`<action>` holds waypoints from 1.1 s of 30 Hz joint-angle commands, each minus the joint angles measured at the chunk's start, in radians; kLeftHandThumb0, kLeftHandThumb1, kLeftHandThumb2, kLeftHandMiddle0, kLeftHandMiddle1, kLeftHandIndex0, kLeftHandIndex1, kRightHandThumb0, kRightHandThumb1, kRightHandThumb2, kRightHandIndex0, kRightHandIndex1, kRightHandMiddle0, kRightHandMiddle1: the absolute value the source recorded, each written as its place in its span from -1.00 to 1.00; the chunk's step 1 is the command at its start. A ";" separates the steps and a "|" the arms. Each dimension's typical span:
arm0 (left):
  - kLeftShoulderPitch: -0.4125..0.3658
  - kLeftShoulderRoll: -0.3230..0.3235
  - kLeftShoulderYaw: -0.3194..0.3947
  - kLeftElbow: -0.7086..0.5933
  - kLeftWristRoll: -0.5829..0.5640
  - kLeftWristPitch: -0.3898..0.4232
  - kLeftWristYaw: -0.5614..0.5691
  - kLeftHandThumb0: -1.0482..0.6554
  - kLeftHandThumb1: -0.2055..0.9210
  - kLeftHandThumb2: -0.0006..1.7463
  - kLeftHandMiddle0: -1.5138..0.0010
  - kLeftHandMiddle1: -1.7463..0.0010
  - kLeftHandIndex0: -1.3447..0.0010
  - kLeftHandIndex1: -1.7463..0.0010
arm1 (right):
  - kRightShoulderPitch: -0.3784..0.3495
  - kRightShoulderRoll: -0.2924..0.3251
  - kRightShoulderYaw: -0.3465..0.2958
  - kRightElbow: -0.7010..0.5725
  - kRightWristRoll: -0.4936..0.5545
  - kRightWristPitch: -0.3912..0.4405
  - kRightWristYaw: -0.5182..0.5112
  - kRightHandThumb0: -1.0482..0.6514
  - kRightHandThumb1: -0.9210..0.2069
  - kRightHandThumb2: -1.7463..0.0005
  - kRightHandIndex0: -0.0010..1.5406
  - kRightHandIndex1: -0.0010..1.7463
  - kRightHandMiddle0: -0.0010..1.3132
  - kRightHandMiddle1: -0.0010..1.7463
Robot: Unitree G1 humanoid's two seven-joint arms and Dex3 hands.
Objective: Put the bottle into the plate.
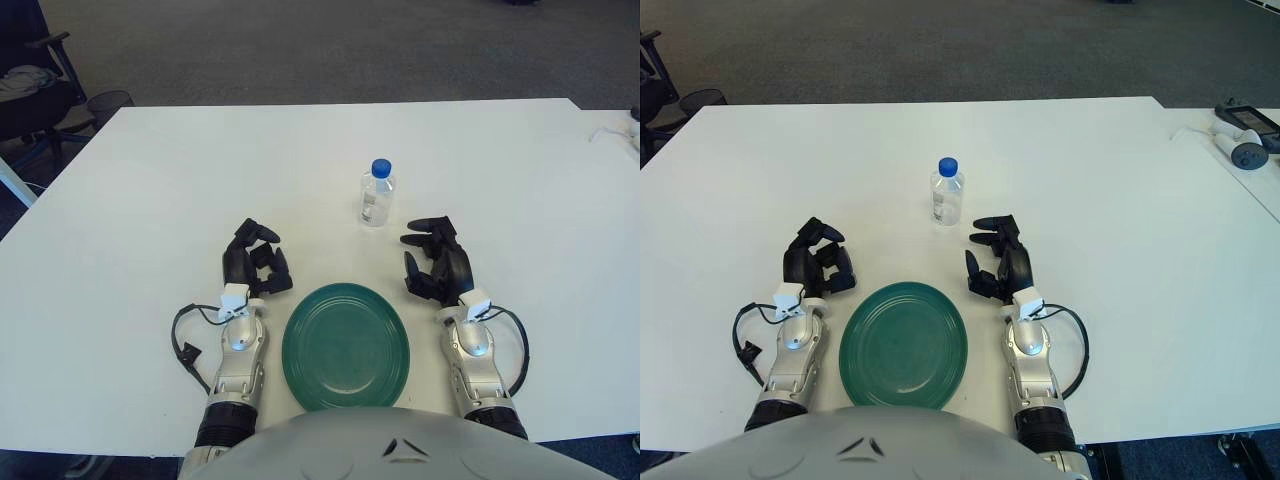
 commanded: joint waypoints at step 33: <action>0.015 -0.030 -0.005 0.028 0.011 0.053 0.033 -0.45 -0.51 0.86 -0.75 -1.00 -0.22 -1.00 | -0.079 -0.014 -0.032 0.130 0.012 -0.022 -0.062 -0.78 -0.54 0.68 -1.00 -1.00 -1.00 -1.00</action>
